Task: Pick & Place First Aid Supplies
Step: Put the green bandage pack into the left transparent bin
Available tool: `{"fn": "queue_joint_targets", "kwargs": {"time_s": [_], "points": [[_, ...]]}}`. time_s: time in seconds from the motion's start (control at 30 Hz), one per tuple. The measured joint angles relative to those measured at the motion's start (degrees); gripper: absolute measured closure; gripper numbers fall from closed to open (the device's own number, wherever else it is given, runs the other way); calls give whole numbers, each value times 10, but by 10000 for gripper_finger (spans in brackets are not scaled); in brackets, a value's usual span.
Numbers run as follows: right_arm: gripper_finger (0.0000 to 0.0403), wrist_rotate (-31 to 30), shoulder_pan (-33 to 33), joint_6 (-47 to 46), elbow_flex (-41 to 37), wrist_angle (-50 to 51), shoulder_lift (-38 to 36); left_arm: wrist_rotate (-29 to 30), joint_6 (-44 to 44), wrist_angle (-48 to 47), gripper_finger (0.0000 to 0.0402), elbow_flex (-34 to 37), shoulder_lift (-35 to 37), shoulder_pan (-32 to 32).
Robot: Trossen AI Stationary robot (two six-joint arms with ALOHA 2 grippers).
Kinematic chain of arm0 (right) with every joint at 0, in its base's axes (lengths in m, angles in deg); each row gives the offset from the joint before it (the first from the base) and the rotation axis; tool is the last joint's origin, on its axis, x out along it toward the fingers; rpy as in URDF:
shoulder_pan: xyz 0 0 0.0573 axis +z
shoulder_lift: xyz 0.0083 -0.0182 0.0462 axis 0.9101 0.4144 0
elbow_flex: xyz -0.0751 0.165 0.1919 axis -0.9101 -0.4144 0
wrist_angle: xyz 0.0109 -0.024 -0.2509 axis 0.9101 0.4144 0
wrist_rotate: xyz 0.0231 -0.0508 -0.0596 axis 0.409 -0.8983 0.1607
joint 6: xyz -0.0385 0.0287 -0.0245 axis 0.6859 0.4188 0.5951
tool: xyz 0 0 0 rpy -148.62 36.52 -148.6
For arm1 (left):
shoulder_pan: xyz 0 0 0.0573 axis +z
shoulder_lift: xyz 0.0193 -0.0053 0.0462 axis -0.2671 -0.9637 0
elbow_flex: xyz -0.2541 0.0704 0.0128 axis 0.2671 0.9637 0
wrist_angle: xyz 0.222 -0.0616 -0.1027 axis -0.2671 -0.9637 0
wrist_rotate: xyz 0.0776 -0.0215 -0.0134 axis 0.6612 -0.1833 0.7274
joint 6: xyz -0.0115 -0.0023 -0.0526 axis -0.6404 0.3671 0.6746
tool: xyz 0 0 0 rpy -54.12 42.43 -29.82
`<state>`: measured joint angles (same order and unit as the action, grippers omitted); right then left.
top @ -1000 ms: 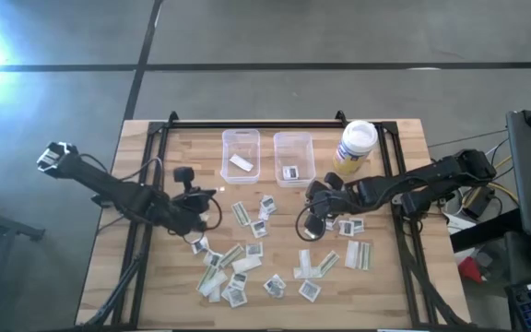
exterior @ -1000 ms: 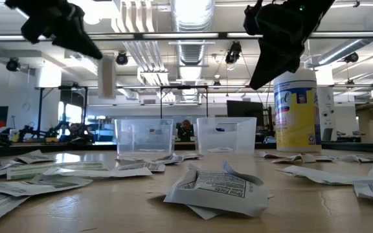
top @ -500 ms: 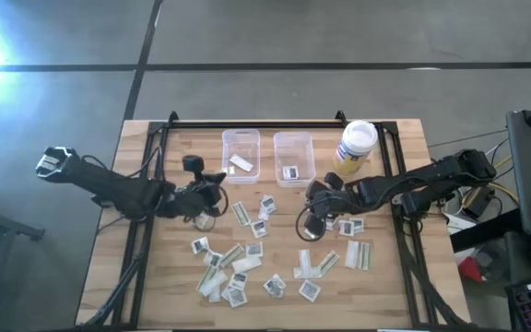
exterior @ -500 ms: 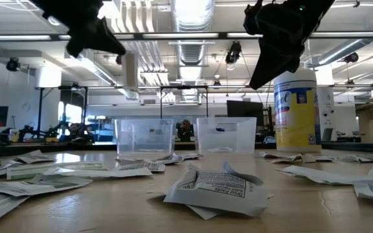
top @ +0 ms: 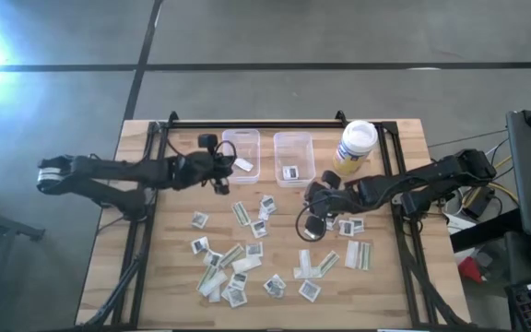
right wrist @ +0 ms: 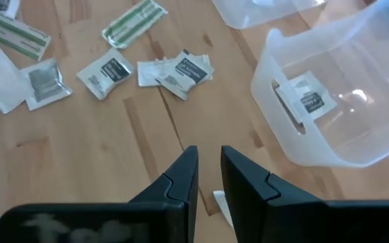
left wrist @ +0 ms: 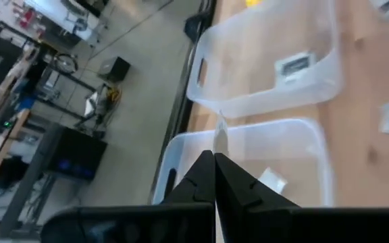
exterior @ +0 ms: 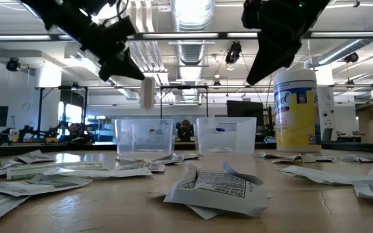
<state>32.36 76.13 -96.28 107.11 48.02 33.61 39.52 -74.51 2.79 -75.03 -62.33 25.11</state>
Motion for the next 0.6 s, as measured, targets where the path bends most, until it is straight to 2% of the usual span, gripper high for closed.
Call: {"fn": "queue_joint_targets", "kwargs": {"time_s": [0.27,0.6], "points": [[342,0,0,9,2,0,0,-25,-51,30,402,0,-67,59],[342,0,0,8,2,1,0,-30,-105,32,401,-34,-122,72]]}}
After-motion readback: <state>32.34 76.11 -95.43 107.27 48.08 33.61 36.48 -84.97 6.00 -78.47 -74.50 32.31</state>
